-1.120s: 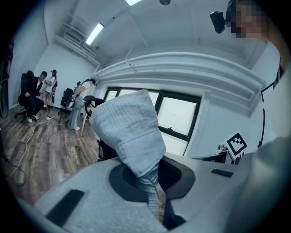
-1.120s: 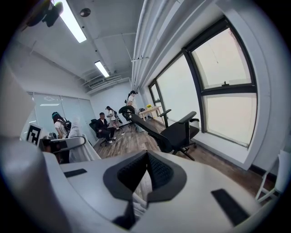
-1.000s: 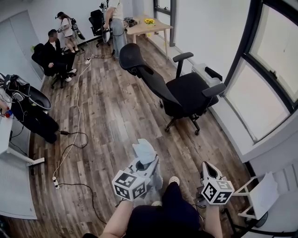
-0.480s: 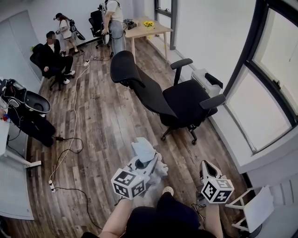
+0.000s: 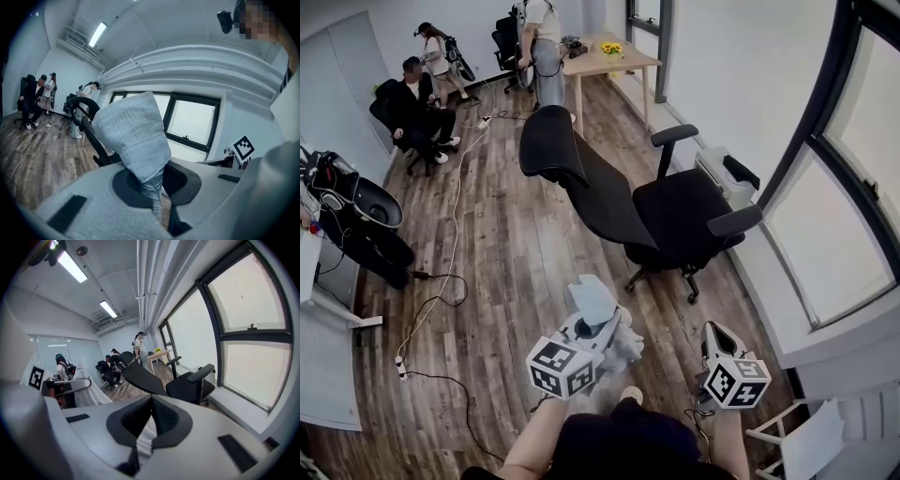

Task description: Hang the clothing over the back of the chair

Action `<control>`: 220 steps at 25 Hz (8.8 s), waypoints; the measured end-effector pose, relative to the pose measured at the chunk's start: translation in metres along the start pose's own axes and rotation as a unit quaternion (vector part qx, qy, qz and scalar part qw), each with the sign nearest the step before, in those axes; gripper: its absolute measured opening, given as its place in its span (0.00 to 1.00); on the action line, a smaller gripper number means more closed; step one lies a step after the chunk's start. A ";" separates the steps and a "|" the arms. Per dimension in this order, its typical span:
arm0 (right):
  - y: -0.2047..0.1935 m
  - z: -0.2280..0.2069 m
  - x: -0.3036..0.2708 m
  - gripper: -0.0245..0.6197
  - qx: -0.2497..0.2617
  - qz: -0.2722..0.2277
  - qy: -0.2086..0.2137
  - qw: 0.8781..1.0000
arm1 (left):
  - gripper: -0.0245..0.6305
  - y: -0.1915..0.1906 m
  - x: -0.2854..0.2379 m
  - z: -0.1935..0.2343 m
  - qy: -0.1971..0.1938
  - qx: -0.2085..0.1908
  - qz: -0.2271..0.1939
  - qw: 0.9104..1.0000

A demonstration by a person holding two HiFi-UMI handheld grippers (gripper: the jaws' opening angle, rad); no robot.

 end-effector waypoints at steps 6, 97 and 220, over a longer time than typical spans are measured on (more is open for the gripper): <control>0.003 -0.004 -0.013 0.04 0.013 -0.006 0.017 1.000 | 0.07 0.005 -0.019 -0.004 -0.007 -0.029 0.000 1.000; 0.260 0.112 -0.380 0.04 0.089 -0.034 0.198 0.976 | 0.07 0.369 -0.191 0.304 0.132 -0.168 -0.137 0.967; 0.187 0.138 -0.268 0.04 0.168 -0.017 0.290 0.942 | 0.66 -0.037 0.075 0.233 0.396 0.168 -0.081 0.899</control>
Point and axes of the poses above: the fingertips, and each gripper's own axes: x backward along the fingers, z to its left, y out of its top, the point moved 9 cm from there along x, backward along the fingers, and after that the axes turned 13 degrees about -y, right-handed, at the moved point
